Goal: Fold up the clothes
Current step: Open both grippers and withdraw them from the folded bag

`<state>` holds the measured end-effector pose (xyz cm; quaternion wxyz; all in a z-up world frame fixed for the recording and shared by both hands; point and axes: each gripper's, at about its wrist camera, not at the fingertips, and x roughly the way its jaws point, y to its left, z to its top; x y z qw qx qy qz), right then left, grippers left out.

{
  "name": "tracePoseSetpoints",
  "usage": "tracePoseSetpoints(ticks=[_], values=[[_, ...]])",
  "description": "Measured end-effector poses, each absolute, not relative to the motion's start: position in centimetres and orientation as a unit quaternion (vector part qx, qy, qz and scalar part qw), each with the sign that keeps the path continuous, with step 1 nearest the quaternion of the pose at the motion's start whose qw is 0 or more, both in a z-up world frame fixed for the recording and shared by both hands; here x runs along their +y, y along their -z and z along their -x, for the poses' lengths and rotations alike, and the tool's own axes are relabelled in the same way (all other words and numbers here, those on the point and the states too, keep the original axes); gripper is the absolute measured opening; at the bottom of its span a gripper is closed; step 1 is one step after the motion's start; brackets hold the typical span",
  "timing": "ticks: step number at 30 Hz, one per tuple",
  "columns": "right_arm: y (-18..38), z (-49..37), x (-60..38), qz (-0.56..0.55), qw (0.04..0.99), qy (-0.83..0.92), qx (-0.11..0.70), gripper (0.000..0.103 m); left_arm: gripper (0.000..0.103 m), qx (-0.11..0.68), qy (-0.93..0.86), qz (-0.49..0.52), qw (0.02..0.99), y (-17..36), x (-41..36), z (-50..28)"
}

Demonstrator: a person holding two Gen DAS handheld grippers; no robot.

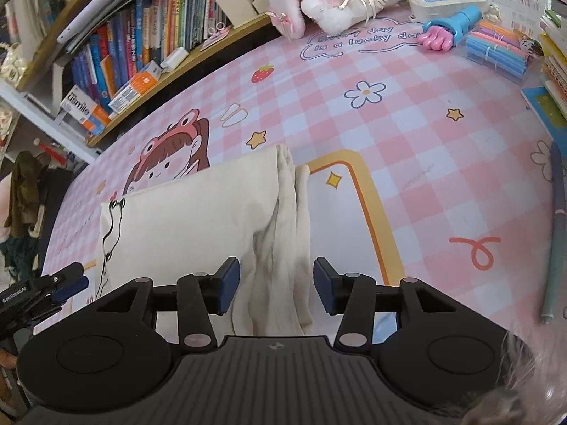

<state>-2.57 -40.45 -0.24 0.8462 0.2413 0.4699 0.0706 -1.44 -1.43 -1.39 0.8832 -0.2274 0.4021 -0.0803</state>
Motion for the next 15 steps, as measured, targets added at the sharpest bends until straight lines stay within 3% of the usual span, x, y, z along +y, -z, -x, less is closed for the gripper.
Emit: tracePoseSetpoints(ticks=[6, 15], values=[[0.6, 4.6, -42.0, -0.248, 0.840, -0.076, 0.476, 0.058, 0.081, 0.405, 0.061, 0.230, 0.883, 1.9, -2.8, 4.1], [1.5, 7.0, -42.9, -0.254, 0.831, -0.097, 0.485, 0.063, 0.084, 0.417, 0.046, 0.221, 0.880, 2.4, -4.5, 7.4]])
